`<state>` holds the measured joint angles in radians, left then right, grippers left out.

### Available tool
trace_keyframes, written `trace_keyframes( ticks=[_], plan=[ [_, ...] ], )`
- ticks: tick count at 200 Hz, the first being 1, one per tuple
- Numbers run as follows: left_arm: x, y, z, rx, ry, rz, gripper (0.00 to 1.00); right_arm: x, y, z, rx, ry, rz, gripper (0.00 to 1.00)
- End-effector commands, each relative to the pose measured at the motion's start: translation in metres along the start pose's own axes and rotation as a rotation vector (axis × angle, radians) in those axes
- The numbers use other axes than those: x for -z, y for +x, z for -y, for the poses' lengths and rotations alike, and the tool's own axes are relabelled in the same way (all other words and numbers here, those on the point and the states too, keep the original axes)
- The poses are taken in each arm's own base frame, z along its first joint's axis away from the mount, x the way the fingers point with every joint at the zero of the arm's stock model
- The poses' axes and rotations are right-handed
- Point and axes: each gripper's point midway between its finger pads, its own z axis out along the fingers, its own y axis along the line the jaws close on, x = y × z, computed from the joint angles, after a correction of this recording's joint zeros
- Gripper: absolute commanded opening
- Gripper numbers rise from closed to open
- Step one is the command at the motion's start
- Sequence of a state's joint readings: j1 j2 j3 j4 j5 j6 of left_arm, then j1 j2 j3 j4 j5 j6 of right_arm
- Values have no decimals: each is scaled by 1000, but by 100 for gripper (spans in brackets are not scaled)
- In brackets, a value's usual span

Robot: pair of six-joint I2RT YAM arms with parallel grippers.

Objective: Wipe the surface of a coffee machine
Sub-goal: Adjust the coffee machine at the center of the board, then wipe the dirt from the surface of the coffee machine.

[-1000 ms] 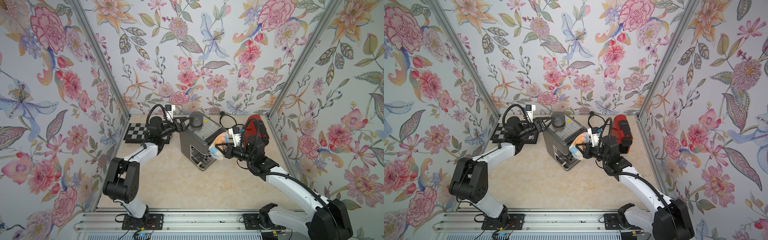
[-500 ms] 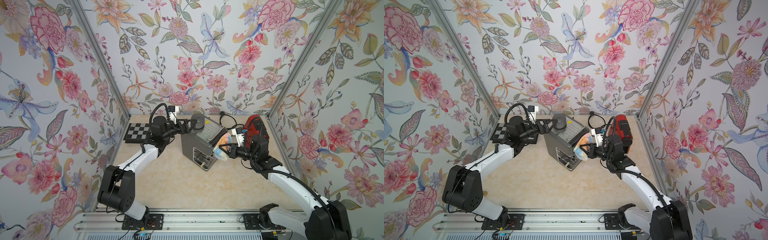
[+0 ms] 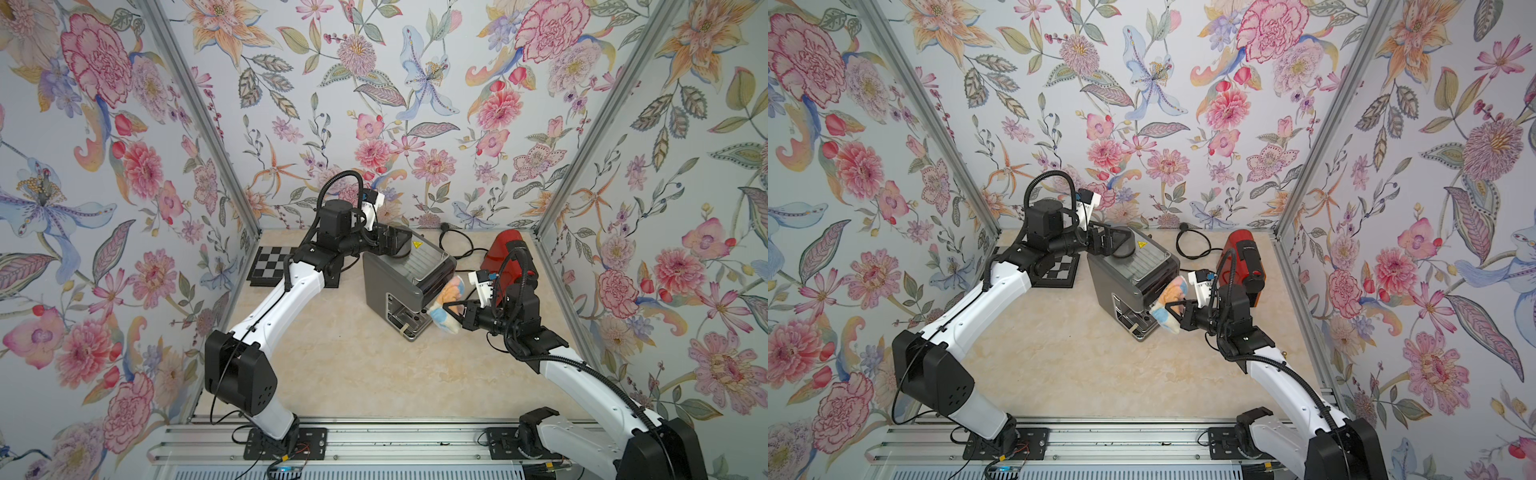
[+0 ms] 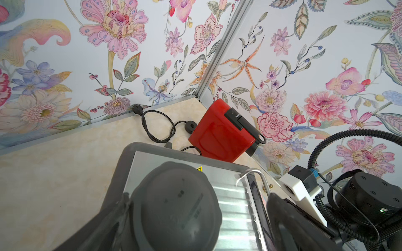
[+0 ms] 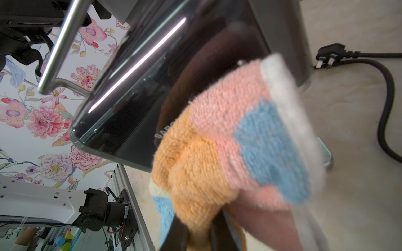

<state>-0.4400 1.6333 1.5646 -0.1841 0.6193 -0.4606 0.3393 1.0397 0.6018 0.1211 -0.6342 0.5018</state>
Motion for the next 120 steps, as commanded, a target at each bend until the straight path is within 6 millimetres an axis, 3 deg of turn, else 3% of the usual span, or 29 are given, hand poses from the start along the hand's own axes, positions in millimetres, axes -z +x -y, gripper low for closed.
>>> trace_keyframes(
  ticks=[1,44,62,87,120],
  plan=[
    [-11,33,0,-45,-50,-155,99,7,-4,2,9,13,32,0],
    [-15,38,-24,-88,-186,-193,95,10,-5,2,9,15,38,0],
    [-17,34,-23,-109,-199,-186,86,10,-6,2,8,20,42,0],
    [-21,34,-17,-133,-199,-186,81,11,-9,0,11,24,49,0],
    [-26,39,-14,-141,-201,-201,67,17,-24,-21,55,7,86,0]
  ],
)
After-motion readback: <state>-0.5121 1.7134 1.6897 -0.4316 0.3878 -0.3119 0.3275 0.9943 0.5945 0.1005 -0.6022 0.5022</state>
